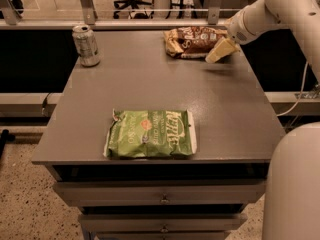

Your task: Move brown chip bag near 7up can

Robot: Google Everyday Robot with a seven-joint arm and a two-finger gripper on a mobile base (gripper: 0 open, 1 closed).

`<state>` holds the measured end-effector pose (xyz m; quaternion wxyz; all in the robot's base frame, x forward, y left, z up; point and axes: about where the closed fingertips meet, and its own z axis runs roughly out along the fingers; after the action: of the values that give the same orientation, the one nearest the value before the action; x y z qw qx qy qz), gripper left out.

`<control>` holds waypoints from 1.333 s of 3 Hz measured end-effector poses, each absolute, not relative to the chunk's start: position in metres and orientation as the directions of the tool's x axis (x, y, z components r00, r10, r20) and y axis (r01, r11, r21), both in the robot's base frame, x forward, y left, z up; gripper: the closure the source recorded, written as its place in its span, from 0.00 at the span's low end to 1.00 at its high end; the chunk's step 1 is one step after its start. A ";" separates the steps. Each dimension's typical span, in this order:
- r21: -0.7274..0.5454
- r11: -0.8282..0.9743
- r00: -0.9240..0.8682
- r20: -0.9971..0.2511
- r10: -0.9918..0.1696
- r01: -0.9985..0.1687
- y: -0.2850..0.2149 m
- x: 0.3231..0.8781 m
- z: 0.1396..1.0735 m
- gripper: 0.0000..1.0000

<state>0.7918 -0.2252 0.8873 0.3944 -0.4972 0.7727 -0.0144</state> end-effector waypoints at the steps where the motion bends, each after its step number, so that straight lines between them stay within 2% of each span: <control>1: -0.408 0.519 -0.207 -0.601 -0.772 -0.751 -0.226 0.793 0.886 0.41; 3: -0.417 0.525 -0.196 -0.614 -0.765 -0.742 -0.225 0.791 0.893 0.88; 4: -0.488 0.529 -0.179 -0.595 -0.784 -0.695 -0.214 0.786 0.927 1.00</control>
Offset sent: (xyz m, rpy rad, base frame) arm 0.0000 -0.0085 0.0018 0.0190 -0.0058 -0.0403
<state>0.7865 -0.2140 0.9267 0.4213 -0.4825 0.7661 -0.0529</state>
